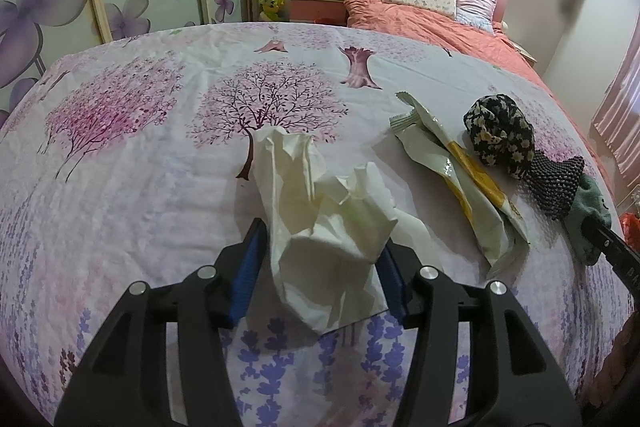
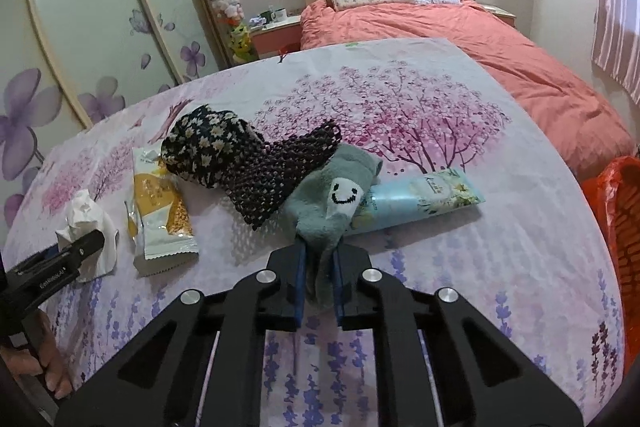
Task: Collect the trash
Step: 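Grasp the white crumpled tissue with the left tool while the right tool grasps the green smiley cloth, then carry tissue and smiley cloth over the orange basket and open both tools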
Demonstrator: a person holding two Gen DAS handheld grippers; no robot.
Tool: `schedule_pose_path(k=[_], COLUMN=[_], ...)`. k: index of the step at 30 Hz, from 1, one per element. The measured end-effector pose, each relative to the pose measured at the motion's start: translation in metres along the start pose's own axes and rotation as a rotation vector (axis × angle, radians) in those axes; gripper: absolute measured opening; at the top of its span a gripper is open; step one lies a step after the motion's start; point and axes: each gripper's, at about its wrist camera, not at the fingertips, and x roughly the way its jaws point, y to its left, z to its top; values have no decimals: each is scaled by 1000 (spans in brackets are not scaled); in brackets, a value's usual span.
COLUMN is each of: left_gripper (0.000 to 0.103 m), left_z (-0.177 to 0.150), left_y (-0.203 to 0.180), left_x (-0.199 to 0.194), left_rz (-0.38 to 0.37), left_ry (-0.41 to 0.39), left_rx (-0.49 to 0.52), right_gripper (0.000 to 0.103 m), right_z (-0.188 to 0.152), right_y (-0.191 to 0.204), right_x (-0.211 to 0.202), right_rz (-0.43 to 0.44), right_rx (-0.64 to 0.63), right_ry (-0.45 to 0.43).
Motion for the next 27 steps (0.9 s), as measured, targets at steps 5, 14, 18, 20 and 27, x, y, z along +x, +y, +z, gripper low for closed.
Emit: schedule_pose_path(k=[5,14,18,20,27], left_gripper=[53,53,41,37,33], left_z=[0,0,0,-2,-4], left_y=[1,0,0,1,-7], left_x=[0,0,-2,-4,-19], left_rz=[2,3,-38,-64,-106], left_ry=[1,2,-7,-10,-39], left_rx=[2,9,21,29,62], right_gripper=[10,10,8,8,8], right_z=[-3,0,-2,0,10], right_y=[21,25,22,20,8], right_x=[-5,17,1,-9,-36], right_rz=[69,73,89,100,137], right_rx=[-120,-124,-142,-146,-123], right_ry=[-15,99,50,24,-46])
